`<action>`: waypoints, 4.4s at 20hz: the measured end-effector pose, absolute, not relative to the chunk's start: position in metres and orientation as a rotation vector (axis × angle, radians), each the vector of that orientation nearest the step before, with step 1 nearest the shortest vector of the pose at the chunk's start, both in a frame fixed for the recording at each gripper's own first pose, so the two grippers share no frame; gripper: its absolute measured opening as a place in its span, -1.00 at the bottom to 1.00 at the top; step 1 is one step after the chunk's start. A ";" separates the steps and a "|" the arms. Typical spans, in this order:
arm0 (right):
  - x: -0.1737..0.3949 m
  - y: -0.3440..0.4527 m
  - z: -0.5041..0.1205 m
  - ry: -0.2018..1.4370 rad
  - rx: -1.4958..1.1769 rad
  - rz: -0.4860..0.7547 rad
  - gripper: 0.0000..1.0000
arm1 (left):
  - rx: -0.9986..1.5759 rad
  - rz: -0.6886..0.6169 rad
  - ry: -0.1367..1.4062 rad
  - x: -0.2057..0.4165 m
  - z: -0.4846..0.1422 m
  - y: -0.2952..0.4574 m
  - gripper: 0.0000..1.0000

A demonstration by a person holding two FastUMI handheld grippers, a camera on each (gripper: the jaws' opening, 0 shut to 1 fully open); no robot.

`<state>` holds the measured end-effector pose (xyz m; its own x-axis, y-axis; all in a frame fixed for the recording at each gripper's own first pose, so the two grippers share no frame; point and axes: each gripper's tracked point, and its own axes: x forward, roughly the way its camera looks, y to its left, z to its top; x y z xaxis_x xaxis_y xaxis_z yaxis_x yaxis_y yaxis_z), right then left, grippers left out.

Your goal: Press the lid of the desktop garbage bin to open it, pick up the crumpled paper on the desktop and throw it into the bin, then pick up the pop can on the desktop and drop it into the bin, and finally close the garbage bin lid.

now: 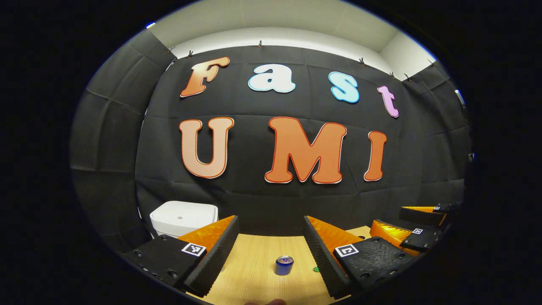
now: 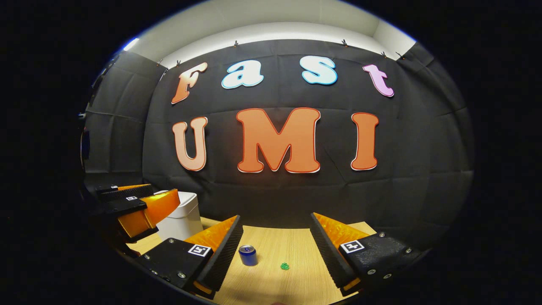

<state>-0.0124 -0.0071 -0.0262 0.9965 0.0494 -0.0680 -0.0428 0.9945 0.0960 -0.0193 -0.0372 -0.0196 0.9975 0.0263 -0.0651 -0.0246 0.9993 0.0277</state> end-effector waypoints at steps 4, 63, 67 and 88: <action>-0.006 0.002 -0.029 0.075 0.108 0.063 0.90 | 0.059 0.016 0.070 -0.021 -0.018 -0.035 0.89; 0.018 0.015 -0.062 0.157 0.089 0.086 0.90 | 0.026 0.201 0.067 0.022 -0.002 0.135 0.07; 0.020 0.014 -0.068 0.168 0.082 0.089 0.89 | 0.009 0.165 0.063 0.000 -0.006 0.100 0.52; 0.007 -0.002 -0.050 0.088 0.074 0.032 0.89 | 0.044 0.098 0.143 -0.033 -0.058 0.008 0.89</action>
<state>0.0072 -0.0024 -0.0500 0.9957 0.0354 -0.0861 -0.0289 0.9967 0.0753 -0.0330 0.0076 -0.0582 0.9850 0.1009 -0.1396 -0.0947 0.9942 0.0508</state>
